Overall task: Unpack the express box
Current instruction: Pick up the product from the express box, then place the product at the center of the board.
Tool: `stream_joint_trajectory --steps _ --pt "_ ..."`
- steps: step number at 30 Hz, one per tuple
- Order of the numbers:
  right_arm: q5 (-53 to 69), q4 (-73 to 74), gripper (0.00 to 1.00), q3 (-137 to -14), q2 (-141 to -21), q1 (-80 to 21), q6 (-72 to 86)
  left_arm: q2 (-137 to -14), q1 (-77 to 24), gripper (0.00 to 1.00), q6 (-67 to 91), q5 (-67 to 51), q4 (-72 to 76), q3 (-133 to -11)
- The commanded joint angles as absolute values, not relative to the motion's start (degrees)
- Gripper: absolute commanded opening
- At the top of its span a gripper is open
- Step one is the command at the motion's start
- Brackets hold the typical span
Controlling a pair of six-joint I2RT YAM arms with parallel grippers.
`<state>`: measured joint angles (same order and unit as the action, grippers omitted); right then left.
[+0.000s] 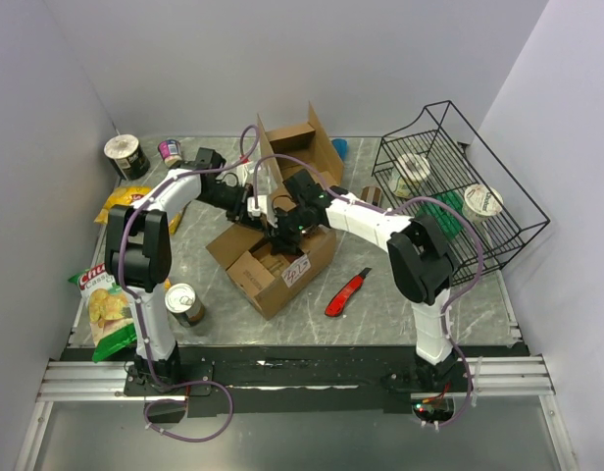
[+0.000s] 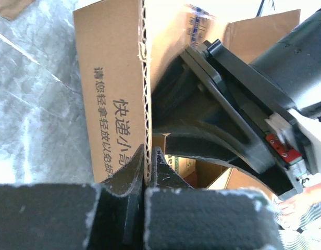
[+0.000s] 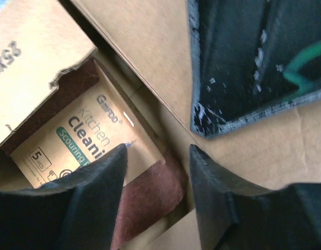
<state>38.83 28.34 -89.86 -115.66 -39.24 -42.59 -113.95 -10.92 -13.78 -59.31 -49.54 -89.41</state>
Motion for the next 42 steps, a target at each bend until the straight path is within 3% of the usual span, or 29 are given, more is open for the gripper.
stream_joint_trajectory --steps 1,2,3,7,12,16,18,22,26,29,31,32,34,36,37,40,42 --pt "47.5 27.7 0.33 -88.9 -113.4 -39.3 -50.7 -110.7 -11.7 0.01 -13.7 -63.7 -49.7 -89.6" --pt "48.8 30.8 0.21 -89.3 -113.1 -39.4 -51.7 -110.8 -11.8 0.01 -13.8 -63.4 -49.6 -89.7" --pt "49.8 31.0 0.0 -89.3 -112.0 -39.2 -51.5 -110.9 -11.7 0.01 -13.8 -62.6 -49.6 -89.7" --pt "51.1 19.5 0.0 -83.2 -102.1 -38.6 -42.5 -111.3 -11.7 0.01 -14.3 -59.5 -51.0 -89.9" --pt "41.8 -2.6 0.0 -74.3 -84.5 -37.5 -30.3 -107.5 -11.6 0.01 -11.5 -54.8 -49.0 -87.8" --pt "32.7 -6.8 0.0 -73.4 -76.7 -35.4 -21.3 -103.4 -11.6 0.01 -9.1 -50.4 -46.4 -85.9" --pt "20.4 -6.2 0.0 -72.3 -72.9 -34.4 -15.5 -101.0 -11.5 0.01 -9.1 -47.0 -46.3 -84.7" --pt "9.1 5.1 0.0 -69.7 -69.8 -28.5 -10.1 -97.7 -10.2 0.01 -8.5 -37.8 -46.1 -83.1" --pt "6.8 16.5 0.0 -65.9 -70.0 -18.2 -2.0 -97.0 -4.0 0.01 -7.0 -36.6 -46.1 -80.2" --pt "7.9 17.9 0.0 -61.8 -69.4 -16.1 -1.3 -97.9 -0.2 0.03 -8.1 -36.7 -47.7 -80.6" --pt "10.0 17.1 0.0 -59.3 -69.3 -15.8 -3.1 -99.4 -0.1 0.11 -9.6 -35.5 -48.6 -81.4" --pt "12.5 17.7 0.0 -58.1 -70.1 -15.8 -3.4 -99.9 -0.2 0.24 -9.7 -35.2 -48.3 -81.6" --pt "16.2 19.2 0.06 -58.0 -72.0 -15.8 -4.7 -100.6 -0.1 0.34 -9.1 -36.5 -47.5 -81.7" --pt "21.0 18.6 0.09 -57.1 -73.7 -15.8 -5.4 -100.9 -0.1 0.81 -7.9 -37.3 -46.0 -81.4" --pt "22.0 18.2 0.07 -57.0 -74.0 -15.7 -5.4 -101.2 -0.2 0.96 -8.0 -38.8 -46.0 -81.5" --pt "25.7 17.6 0.05 -57.4 -75.9 -15.6 -5.7 -101.7 -0.1 0.97 -7.5 -38.4 -45.4 -81.8" --pt "27.3 17.9 0.31 -58.2 -78.6 -15.8 -6.6 -100.9 -0.1 0.96 -7.6 -38.1 -45.0 -81.8"
